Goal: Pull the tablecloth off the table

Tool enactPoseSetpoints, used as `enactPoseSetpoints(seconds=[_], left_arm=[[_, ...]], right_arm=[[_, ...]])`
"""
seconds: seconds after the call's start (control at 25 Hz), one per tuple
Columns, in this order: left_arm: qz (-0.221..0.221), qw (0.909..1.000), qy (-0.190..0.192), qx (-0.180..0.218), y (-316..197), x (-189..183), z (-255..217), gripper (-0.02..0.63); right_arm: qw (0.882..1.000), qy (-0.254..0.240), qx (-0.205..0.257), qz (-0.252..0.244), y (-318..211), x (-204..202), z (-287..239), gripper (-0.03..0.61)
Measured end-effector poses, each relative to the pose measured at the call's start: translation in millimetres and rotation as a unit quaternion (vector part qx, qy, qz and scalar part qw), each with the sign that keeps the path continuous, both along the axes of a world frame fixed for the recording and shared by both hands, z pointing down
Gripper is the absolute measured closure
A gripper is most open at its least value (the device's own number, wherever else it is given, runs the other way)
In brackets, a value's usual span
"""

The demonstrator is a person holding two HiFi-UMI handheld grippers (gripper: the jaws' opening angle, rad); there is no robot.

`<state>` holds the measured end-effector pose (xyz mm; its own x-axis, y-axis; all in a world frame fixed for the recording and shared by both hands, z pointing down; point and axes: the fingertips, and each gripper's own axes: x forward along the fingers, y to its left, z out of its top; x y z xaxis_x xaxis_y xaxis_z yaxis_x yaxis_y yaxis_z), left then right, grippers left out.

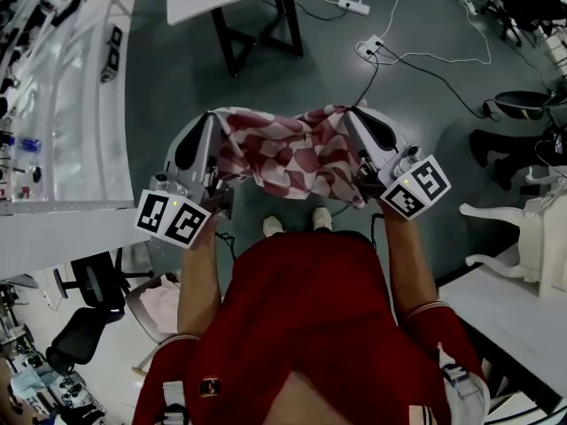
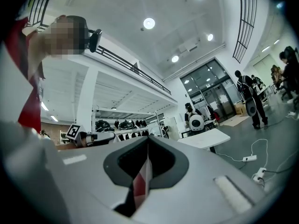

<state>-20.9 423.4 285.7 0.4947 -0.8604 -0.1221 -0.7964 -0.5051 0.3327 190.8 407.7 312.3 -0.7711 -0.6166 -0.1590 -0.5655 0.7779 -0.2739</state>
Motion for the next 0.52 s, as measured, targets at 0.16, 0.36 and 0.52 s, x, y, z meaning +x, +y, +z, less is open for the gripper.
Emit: enactPoseSetpoints(seconds=[0.16,0.36,0.52], left_arm=[[-0.002,1.0,-0.002,0.0,0.6,-4.4,0.5,0.604],[-0.003,1.0,-0.005,-0.004,-4.1,-1.6,-0.9,0.604],[-0.002,1.0,-0.008,-0.004,-13.9,4.4,-5.6,0.604]], right_arm=[[1.0,-0.002,0.004,-0.001,-1.3,-2.2,-1.7,0.563],[1.0,-0.002,0.001,-0.001,-6.8,3.0,-0.7,0.563],[1.0,0.0,-0.003,-0.001,-15.6,9.3,-2.1,0.563]])
